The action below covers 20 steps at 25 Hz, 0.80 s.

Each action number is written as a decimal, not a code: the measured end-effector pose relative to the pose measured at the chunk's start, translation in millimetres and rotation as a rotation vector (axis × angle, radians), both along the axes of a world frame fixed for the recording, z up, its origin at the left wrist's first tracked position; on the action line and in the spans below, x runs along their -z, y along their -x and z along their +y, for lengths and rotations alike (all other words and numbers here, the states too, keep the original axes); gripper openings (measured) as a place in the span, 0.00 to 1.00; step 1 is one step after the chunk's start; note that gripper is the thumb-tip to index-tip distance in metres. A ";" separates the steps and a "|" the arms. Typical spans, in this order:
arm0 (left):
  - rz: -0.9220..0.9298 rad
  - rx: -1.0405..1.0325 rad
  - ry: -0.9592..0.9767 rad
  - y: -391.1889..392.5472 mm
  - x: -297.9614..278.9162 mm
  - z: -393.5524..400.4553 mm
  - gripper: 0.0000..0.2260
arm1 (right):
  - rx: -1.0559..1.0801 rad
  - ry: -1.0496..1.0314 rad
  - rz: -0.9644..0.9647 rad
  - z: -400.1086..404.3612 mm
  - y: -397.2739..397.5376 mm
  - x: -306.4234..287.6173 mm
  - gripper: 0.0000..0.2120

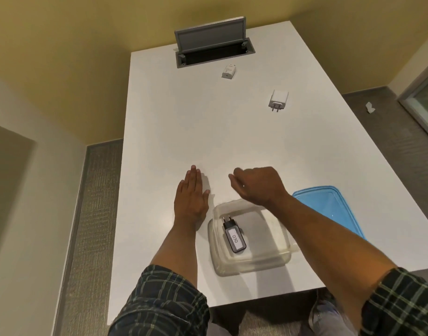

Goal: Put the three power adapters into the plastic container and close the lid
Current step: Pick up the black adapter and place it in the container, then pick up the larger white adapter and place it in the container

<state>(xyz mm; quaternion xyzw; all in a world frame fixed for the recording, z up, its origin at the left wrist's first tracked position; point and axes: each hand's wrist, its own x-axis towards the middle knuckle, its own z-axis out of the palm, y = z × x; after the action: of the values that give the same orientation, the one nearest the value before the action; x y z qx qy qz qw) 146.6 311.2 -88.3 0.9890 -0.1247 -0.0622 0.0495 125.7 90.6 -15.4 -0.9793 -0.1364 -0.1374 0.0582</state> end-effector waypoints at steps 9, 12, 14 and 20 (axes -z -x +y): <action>0.085 0.127 -0.010 -66.0 6.9 -55.9 0.31 | 0.459 -0.010 0.386 -63.8 -71.4 22.9 0.21; 0.152 0.132 0.025 -77.7 22.0 -78.0 0.31 | 0.485 -0.004 0.444 -80.3 -94.7 36.0 0.24; 0.183 0.093 0.053 -81.1 34.0 -89.6 0.32 | 0.493 -0.005 0.470 -91.5 -112.4 43.2 0.26; 0.052 0.017 0.086 -107.4 51.8 -104.9 0.32 | 0.520 0.015 0.462 -126.1 -152.9 57.9 0.25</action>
<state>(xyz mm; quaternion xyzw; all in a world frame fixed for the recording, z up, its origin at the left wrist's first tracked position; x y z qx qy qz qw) 253.9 206.3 -140.1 0.9829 -0.1342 -0.0831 0.0945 278.6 -35.5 -73.3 -0.9870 0.1334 0.0788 0.0433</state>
